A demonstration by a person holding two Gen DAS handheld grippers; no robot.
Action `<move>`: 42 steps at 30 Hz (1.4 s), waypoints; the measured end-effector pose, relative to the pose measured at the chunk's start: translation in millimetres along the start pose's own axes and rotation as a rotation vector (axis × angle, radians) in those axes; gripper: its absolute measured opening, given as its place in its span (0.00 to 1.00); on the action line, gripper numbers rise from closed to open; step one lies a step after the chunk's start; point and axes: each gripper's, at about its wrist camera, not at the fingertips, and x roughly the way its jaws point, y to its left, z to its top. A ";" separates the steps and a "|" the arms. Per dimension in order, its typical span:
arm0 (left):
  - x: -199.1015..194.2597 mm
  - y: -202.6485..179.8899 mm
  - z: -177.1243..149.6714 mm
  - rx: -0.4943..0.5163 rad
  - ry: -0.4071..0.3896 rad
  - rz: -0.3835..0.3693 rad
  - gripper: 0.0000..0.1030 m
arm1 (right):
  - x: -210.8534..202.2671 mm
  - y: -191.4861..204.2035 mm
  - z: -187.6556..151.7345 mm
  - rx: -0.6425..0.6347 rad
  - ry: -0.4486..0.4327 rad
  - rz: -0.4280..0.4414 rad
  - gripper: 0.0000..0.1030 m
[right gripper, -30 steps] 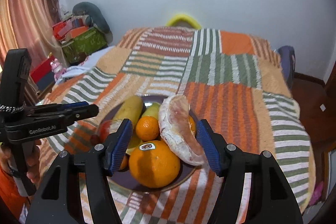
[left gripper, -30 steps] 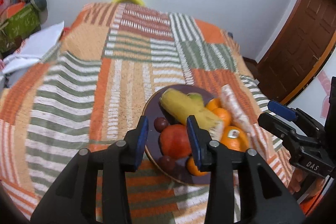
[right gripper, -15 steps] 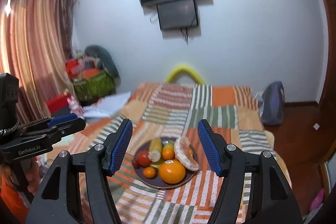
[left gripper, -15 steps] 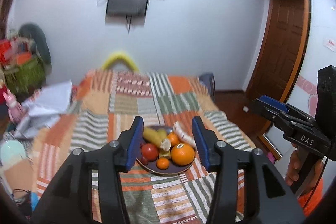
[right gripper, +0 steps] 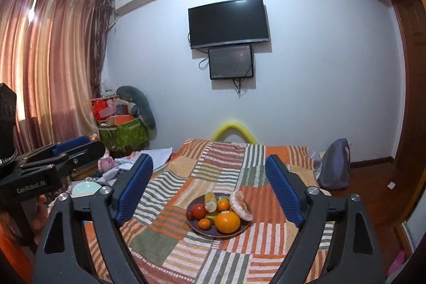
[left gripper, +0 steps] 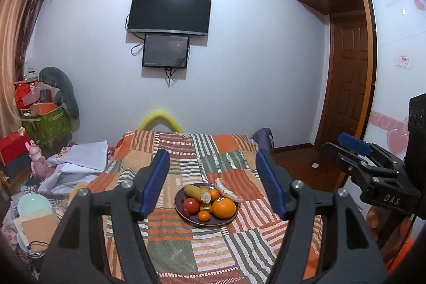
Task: Organize fruits
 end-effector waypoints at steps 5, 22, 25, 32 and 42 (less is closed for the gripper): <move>-13.1 -6.4 -2.9 0.016 -0.017 0.019 0.79 | -8.0 4.6 -4.0 -0.007 -0.014 -0.032 0.98; -19.7 -9.7 -10.7 0.025 -0.036 0.044 0.98 | -15.8 2.0 -10.7 0.005 -0.002 -0.058 1.00; -20.1 -9.8 -11.4 0.023 -0.037 0.042 0.99 | -17.3 3.6 -10.3 0.002 -0.003 -0.058 1.00; -20.0 -14.6 -11.7 0.038 -0.042 0.042 1.00 | -19.0 2.7 -9.2 0.000 -0.005 -0.062 1.00; -13.8 -10.7 -11.7 0.024 -0.034 0.046 1.00 | -20.1 1.8 -9.5 -0.004 -0.002 -0.068 1.00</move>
